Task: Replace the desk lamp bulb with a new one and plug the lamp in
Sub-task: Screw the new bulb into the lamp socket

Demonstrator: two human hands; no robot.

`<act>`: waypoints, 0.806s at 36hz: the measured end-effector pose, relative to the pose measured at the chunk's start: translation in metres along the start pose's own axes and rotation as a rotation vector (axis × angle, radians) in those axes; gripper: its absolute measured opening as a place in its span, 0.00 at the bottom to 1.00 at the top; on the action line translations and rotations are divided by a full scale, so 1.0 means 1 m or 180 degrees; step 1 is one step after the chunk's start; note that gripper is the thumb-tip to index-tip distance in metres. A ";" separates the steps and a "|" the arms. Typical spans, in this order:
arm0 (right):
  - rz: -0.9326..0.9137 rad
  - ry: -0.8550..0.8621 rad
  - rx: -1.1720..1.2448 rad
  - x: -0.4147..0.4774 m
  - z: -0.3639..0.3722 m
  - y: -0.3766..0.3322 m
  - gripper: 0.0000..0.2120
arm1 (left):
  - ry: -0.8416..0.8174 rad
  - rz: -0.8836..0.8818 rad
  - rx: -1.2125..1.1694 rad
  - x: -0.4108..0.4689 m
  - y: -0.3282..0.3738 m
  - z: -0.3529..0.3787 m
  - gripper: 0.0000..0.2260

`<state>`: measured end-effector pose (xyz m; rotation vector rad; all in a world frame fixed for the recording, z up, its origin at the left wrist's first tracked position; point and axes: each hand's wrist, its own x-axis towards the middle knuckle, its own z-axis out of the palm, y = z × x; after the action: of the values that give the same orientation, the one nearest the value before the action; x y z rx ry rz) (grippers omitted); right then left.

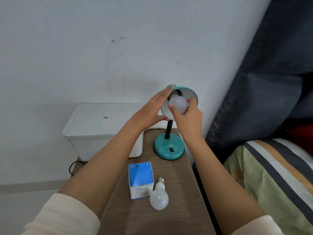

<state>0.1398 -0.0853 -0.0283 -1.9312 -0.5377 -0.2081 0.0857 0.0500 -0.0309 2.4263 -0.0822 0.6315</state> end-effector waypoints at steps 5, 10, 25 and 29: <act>-0.0266 -0.0127 -0.0276 -0.001 0.001 0.004 0.27 | 0.0014 0.0038 0.0012 0.000 0.003 -0.001 0.44; 0.0476 0.0076 0.0340 0.002 0.002 0.001 0.21 | -0.0035 0.0003 0.0085 -0.001 0.003 0.002 0.44; 0.0345 -0.0026 0.0673 0.005 0.000 -0.004 0.24 | 0.0045 0.0014 0.0075 -0.003 0.001 0.002 0.45; 0.0315 -0.0061 0.0496 0.005 -0.001 -0.003 0.26 | 0.0051 0.0023 0.0052 -0.002 0.001 0.002 0.45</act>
<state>0.1429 -0.0835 -0.0237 -1.8043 -0.4561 -0.0820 0.0849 0.0475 -0.0326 2.4372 -0.0794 0.6572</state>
